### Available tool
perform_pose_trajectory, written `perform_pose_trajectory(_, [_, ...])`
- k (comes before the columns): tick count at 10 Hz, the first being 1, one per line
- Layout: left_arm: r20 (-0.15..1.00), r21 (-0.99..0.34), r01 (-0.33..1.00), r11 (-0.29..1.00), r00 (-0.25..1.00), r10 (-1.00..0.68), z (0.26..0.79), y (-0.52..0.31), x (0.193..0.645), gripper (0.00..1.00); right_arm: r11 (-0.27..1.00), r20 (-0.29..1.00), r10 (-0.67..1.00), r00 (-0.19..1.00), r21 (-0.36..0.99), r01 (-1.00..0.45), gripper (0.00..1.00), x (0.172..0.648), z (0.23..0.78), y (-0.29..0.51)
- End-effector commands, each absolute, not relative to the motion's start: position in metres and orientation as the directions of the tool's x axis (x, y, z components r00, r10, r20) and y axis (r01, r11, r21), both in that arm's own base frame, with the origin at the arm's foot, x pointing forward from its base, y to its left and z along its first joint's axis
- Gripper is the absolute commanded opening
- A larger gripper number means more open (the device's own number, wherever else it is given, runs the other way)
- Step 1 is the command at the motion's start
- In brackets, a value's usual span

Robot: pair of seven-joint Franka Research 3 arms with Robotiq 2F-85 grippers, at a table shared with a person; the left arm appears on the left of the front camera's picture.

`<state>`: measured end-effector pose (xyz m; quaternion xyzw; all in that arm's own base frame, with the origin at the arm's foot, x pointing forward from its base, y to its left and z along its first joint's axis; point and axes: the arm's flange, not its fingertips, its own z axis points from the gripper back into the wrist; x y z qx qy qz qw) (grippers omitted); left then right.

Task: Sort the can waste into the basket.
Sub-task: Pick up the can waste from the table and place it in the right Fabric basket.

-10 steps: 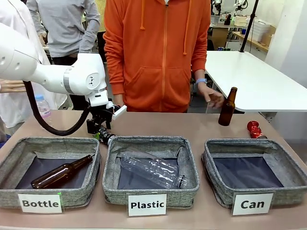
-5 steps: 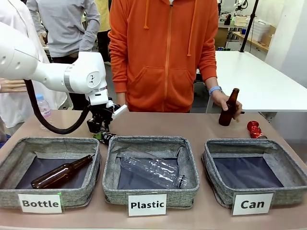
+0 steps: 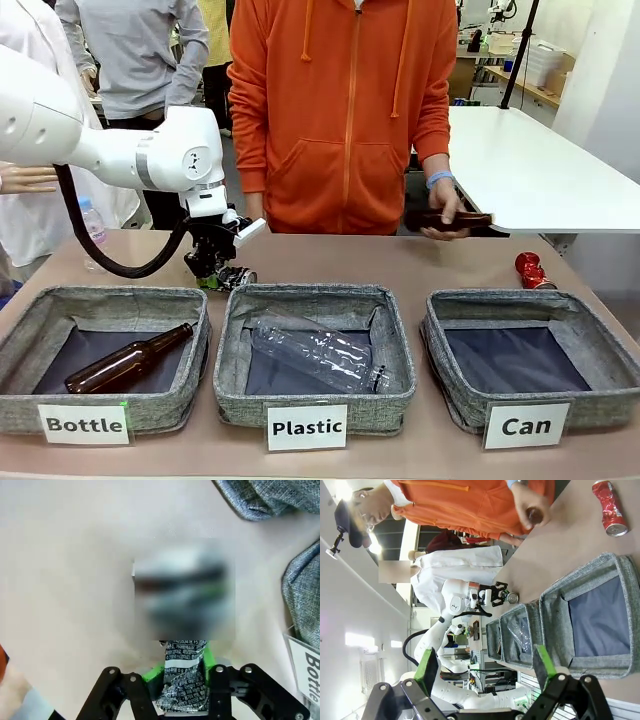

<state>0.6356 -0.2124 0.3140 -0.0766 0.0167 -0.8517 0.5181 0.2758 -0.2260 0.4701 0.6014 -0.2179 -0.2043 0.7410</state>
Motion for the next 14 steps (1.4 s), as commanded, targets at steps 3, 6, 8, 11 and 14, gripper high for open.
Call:
perform_pose_trajectory(3, [0.147, -0.089, 0.895, -0.437, -0.423, -0.894, 0.324, -0.207, 0.642, 0.00, 0.200, 0.098, -0.558, 0.824, 0.980, 0.018, 1.00, 0.275, 0.471, -0.227])
perform_pose_trajectory(6, [0.248, -0.144, 0.919, -0.368, -0.327, -0.912, 0.390, -0.172, 0.607, 0.00, 0.200, 0.098, -0.558, 0.824, 0.980, 0.018, 1.00, 0.275, 0.471, -0.227])
perform_pose_trajectory(8, [0.280, -0.173, 0.928, -0.331, -0.275, -0.920, 0.453, -0.131, 0.556, 0.00, 0.200, 0.098, -0.558, 0.824, 0.980, 0.018, 1.00, 0.275, 0.471, -0.227])
perform_pose_trajectory(11, [0.265, -0.090, 0.959, -0.269, -0.237, -0.935, 0.525, -0.053, 0.467, 0.00, 0.200, 0.098, -0.558, 0.824, 0.980, 0.018, 1.00, 0.275, 0.471, -0.227])
perform_pose_trajectory(14, [0.335, 0.005, 0.980, -0.200, -0.190, -0.923, 0.523, -0.006, 0.424, 0.00, 0.200, 0.098, -0.558, 0.824, 0.980, 0.018, 1.00, 0.275, 0.471, -0.227])
